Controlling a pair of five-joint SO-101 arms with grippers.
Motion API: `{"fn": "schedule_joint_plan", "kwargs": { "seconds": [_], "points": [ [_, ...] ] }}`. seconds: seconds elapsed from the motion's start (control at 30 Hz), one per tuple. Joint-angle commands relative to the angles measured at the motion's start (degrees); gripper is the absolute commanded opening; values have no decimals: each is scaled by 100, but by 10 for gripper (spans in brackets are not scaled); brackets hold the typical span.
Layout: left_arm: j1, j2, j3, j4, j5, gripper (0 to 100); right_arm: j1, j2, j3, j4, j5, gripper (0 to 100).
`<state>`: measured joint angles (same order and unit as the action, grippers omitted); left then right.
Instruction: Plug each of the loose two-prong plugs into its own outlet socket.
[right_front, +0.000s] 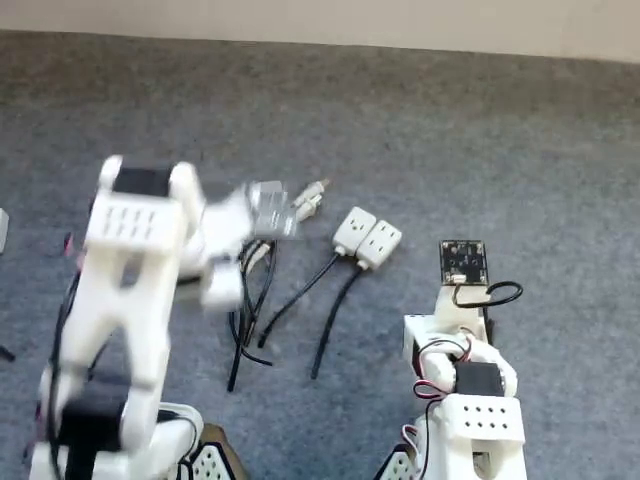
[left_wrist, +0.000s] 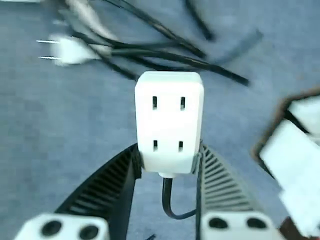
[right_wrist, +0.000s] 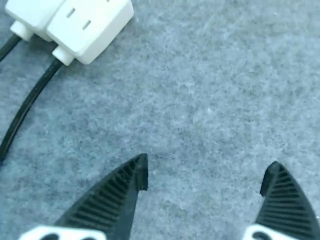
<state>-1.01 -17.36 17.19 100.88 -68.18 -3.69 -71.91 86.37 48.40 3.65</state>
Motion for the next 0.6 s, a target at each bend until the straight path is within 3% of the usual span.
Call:
{"fn": "schedule_joint_plan", "kwargs": {
  "seconds": [0.0, 0.1, 0.23, 0.47, 0.57],
  "points": [
    [-760, -1956, 2905, -730, -1714, 4, -31, -119, -40, -110, 70, 347],
    [-1464, -2774, 4189, -1890, -2479, 4, -40, -119, -40, -110, 70, 347],
    [-2097, -3011, 5174, -3464, -2866, 4, -40, -119, -40, -110, 70, 347],
    [-1947, -1692, 5613, -4853, -2778, 7, -48, -119, -40, -110, 70, 347],
    [-1745, -1103, 5156, -5064, -2224, 15, -48, -119, -40, -110, 70, 347]
  ]
}}
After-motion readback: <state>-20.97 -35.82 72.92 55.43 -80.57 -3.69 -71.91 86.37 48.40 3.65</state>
